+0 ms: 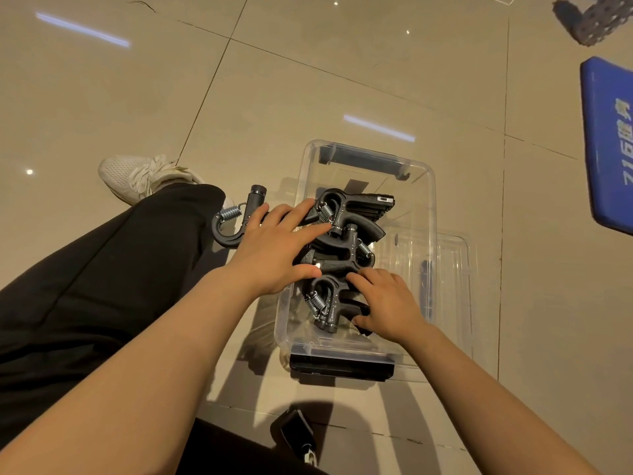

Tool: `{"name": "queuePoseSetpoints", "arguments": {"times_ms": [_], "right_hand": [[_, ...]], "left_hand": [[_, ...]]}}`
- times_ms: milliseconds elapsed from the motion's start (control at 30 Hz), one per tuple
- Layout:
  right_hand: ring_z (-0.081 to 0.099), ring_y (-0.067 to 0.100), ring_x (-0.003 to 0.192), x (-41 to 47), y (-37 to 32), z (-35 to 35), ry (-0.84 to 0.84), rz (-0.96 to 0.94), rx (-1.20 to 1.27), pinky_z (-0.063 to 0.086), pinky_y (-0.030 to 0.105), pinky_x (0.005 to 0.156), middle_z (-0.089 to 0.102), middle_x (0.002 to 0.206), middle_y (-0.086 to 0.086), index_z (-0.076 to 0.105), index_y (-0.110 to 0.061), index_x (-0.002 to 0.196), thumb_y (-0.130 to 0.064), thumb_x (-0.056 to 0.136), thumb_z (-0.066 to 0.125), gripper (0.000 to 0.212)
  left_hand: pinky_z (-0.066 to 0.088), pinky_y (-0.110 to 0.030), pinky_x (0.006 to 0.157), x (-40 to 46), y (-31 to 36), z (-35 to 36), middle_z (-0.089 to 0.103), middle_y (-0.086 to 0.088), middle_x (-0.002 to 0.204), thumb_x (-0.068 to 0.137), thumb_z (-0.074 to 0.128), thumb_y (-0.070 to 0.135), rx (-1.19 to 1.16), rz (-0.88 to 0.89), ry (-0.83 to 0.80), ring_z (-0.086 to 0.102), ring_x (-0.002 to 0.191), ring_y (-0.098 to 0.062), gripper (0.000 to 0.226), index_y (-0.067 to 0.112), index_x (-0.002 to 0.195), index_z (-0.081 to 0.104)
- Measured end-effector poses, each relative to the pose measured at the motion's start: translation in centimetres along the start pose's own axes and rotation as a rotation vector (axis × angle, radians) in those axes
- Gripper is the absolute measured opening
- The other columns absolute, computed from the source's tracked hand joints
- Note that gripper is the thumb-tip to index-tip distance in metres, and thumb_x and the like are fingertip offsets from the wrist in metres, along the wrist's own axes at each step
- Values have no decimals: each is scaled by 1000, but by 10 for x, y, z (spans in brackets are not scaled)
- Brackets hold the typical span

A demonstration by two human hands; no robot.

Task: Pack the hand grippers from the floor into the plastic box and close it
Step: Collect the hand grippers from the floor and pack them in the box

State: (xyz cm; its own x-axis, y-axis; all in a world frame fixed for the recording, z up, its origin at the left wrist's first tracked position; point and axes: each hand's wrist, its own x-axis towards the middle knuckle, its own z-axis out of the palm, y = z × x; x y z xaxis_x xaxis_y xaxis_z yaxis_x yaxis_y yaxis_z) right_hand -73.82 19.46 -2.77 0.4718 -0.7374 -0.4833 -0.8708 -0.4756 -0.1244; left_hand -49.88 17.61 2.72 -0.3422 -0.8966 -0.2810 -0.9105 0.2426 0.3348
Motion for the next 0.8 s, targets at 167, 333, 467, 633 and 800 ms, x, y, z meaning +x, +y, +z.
{"name": "queuePoseSetpoints", "arguments": {"times_ms": [167,333,467,633,800], "right_hand": [[38,24,124,2,-2,0,5,-2,-2,30,37,102,42,136,0,34,-24,141,-44,76,68,76],[42,27,122,0,-5,6,46,2,14,33,39,99,46,134,3,39,-22,139,-42,73,70,76],[39,27,125,-2,-5,9,35,23,18,31,40,102,43,137,3,36,-24,141,-44,75,67,75],[37,26,127,0,-6,5,11,22,-8,23,42,109,40,139,2,31,-25,142,-48,79,63,74],[38,17,127,-6,-17,-13,84,88,246,26,43,111,41,136,-5,35,-28,139,-55,78,62,72]], "left_hand": [[-1,-45,115,-1,0,1,-2,6,158,83,51,61,4,3,12,9,141,-21,71,45,144,20],[-2,-44,114,-1,2,0,-2,5,158,83,52,61,5,-2,5,8,141,-22,69,44,144,23],[0,-42,114,-2,5,-2,1,4,158,81,53,62,19,-9,20,12,140,-23,74,42,145,21],[5,-41,114,0,8,-8,10,6,158,70,68,59,-35,-34,6,17,141,-23,89,39,145,24],[17,-37,106,-2,11,-19,22,10,153,63,77,55,-143,-63,50,31,135,-17,91,42,141,31]]}}
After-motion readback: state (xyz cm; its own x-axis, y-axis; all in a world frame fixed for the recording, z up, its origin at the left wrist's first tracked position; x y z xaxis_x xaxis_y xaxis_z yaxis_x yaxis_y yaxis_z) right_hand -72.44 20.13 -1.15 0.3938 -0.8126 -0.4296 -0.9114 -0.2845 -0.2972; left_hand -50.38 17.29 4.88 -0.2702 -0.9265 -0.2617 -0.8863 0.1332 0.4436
